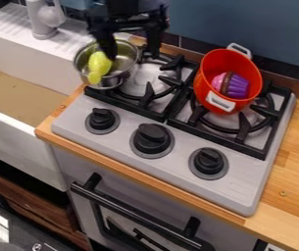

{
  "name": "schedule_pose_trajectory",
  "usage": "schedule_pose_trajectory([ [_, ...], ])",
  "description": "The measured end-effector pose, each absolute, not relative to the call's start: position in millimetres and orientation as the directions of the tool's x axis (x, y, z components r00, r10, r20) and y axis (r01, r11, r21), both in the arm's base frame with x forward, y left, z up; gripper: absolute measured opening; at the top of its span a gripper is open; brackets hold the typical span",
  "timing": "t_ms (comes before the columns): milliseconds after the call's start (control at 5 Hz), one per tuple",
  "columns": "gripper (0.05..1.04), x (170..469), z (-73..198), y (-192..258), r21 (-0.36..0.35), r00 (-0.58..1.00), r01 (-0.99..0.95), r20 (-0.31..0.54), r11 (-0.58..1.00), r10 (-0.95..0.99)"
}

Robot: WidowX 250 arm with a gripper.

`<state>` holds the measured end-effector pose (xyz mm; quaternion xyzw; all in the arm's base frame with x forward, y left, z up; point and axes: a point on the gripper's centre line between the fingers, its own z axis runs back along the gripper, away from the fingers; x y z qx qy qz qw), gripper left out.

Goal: Put the yellow bottle into the silver pot

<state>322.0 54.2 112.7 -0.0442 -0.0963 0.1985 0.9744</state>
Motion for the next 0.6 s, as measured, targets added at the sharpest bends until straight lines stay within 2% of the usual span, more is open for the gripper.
schedule_pose_trajectory([
  [200,1.000,330,120,41,-0.068,0.909,-0.376,0.167,0.924,0.382],
  [600,1.000,333,116,27,-0.088,0.933,-0.313,0.159,0.946,0.323],
])
